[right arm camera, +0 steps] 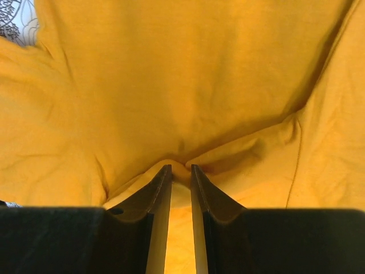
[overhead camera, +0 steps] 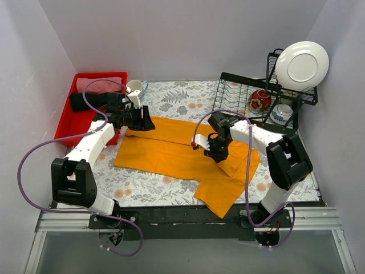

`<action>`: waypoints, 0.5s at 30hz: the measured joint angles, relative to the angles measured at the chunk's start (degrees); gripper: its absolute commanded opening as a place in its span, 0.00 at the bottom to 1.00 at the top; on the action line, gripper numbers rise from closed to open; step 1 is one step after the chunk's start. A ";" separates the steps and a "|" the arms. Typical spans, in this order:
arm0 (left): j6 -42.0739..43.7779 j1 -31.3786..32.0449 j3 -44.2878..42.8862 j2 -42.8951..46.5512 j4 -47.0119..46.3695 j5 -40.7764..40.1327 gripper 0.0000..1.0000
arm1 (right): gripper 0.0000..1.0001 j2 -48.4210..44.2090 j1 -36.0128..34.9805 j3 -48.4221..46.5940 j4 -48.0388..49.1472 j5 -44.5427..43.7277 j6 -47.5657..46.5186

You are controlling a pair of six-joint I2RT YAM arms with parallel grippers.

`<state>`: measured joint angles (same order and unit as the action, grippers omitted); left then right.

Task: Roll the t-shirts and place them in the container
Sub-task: Fold the T-shirt at the center of the board.

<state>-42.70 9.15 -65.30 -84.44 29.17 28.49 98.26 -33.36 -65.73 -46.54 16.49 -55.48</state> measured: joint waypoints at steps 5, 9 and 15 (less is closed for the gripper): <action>0.07 -0.39 0.37 0.52 -0.13 0.26 0.52 | 0.30 -0.48 0.42 0.02 0.15 -1.55 0.09; 0.04 -0.42 0.96 0.72 -0.70 0.70 0.52 | 0.35 -0.52 0.63 0.02 0.13 -2.99 0.31; 0.04 -0.42 1.20 0.76 -0.96 0.96 0.53 | 0.39 -0.52 0.68 -0.02 0.09 -3.54 1.01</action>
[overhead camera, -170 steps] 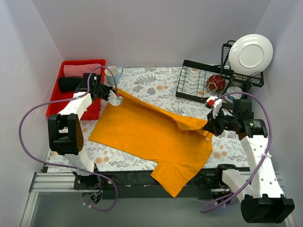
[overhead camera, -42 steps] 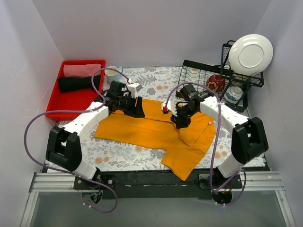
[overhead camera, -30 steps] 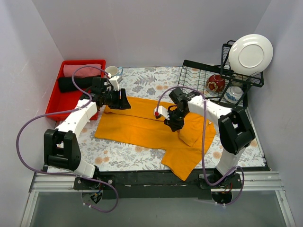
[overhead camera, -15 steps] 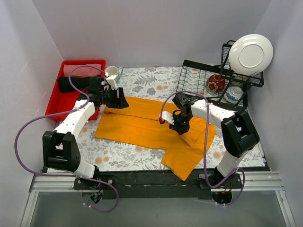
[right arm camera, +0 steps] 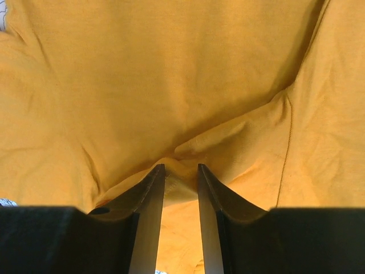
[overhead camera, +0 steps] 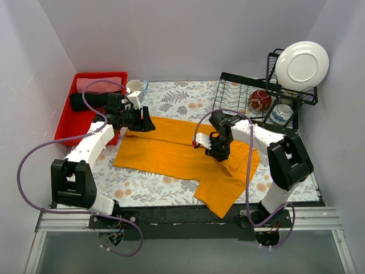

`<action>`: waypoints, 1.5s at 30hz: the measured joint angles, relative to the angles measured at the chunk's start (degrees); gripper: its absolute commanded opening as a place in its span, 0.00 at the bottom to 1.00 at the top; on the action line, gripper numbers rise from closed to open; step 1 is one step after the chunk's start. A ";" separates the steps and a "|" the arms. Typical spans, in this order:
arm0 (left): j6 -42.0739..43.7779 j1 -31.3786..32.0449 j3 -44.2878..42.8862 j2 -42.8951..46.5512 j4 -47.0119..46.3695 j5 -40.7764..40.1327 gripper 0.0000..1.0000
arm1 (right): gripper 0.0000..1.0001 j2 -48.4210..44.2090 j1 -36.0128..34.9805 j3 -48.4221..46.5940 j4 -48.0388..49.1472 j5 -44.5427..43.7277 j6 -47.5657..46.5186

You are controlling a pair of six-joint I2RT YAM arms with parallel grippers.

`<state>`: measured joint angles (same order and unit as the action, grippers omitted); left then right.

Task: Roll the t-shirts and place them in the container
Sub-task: Fold the T-shirt at the center of the board.

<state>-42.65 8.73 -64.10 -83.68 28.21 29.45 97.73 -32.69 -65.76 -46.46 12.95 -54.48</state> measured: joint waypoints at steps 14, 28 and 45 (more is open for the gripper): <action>-0.04 -0.48 0.00 0.00 0.00 0.20 0.55 | 0.41 3.52 -0.02 -0.28 1.03 -0.28 2.14; -0.22 -1.14 0.00 0.00 0.00 0.24 0.56 | 0.17 5.90 -0.02 -3.21 1.42 -0.22 5.79; -0.22 -1.14 0.00 -0.15 -0.28 1.25 0.57 | 0.40 5.81 0.00 -8.66 -5.77 12.76 9.79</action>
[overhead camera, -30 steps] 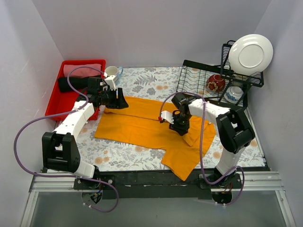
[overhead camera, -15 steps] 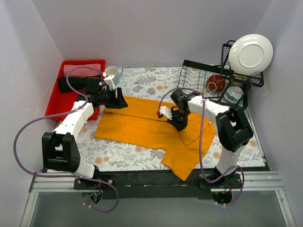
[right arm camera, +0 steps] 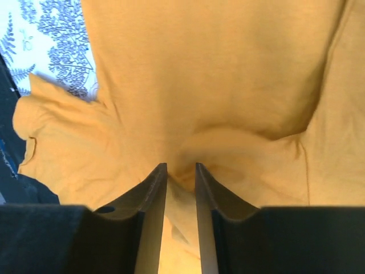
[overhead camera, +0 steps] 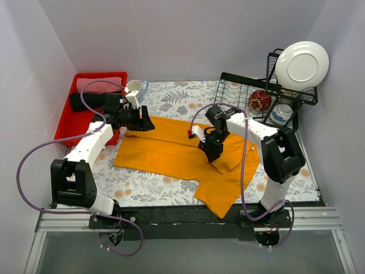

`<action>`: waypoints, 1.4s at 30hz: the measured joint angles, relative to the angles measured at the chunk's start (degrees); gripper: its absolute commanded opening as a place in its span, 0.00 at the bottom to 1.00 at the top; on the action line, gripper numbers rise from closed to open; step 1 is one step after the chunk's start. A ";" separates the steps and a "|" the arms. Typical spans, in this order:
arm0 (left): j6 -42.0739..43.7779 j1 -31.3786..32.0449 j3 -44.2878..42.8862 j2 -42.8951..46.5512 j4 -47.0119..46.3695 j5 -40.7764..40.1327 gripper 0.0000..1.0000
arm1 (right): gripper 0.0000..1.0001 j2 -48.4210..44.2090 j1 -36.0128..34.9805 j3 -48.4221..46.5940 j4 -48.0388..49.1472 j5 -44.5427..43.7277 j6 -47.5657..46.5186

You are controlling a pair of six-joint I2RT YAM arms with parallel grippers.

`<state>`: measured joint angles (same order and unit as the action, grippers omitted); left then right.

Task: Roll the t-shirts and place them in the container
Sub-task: Fold the T-shirt at the center of the board.

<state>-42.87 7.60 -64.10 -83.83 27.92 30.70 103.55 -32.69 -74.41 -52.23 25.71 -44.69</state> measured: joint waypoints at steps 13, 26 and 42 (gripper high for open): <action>-0.98 0.07 -0.15 -0.39 0.24 6.08 0.53 | 0.42 -0.66 13.05 -8.70 -2.84 0.63 2.03; -5.70 19.69 -9.51 -17.07 -1.77 16.15 0.56 | 0.44 -9.99 19.26 6.40 2.62 -7.96 -1.33; -17.31 29.35 -12.41 -32.94 -7.58 17.14 0.54 | 0.45 -28.94 19.45 17.97 1.51 1.16 -0.68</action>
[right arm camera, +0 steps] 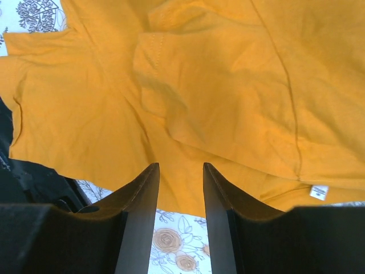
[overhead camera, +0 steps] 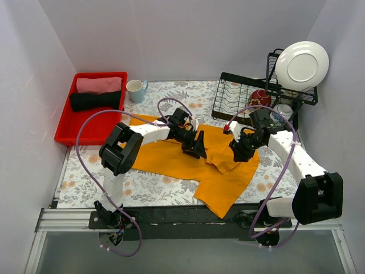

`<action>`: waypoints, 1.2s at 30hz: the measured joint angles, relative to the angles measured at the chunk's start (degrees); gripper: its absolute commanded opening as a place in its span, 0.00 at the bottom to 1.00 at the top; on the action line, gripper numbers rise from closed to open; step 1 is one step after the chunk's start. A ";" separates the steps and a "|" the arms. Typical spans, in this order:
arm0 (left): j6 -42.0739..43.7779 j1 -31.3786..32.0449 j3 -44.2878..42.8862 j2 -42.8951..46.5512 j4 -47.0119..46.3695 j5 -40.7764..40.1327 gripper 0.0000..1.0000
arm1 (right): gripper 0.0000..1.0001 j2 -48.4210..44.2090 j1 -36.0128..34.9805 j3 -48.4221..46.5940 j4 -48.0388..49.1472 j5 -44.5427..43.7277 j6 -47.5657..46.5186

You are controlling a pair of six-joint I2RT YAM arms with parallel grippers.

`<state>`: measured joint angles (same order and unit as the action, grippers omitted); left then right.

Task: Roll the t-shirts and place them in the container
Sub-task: Fold the T-shirt at the center of the board.

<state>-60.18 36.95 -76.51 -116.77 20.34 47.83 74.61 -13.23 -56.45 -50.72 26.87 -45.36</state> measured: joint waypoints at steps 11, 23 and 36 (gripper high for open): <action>-1.57 3.17 -3.91 -5.44 -1.14 -1.05 0.44 | 0.45 -0.74 0.00 2.71 -0.15 2.29 1.25; -1.75 3.37 -5.07 -6.47 -0.59 -1.90 0.00 | 0.45 -0.72 -1.29 3.06 1.03 3.80 2.34; 2.47 3.34 -8.33 -4.83 5.84 -6.43 0.00 | 0.46 -1.95 -9.75 8.02 0.15 8.11 -5.97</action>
<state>-57.71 40.29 -84.84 -121.60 26.17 41.41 72.66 -22.98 -48.42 -50.57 34.98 -51.33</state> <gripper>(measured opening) 0.019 0.451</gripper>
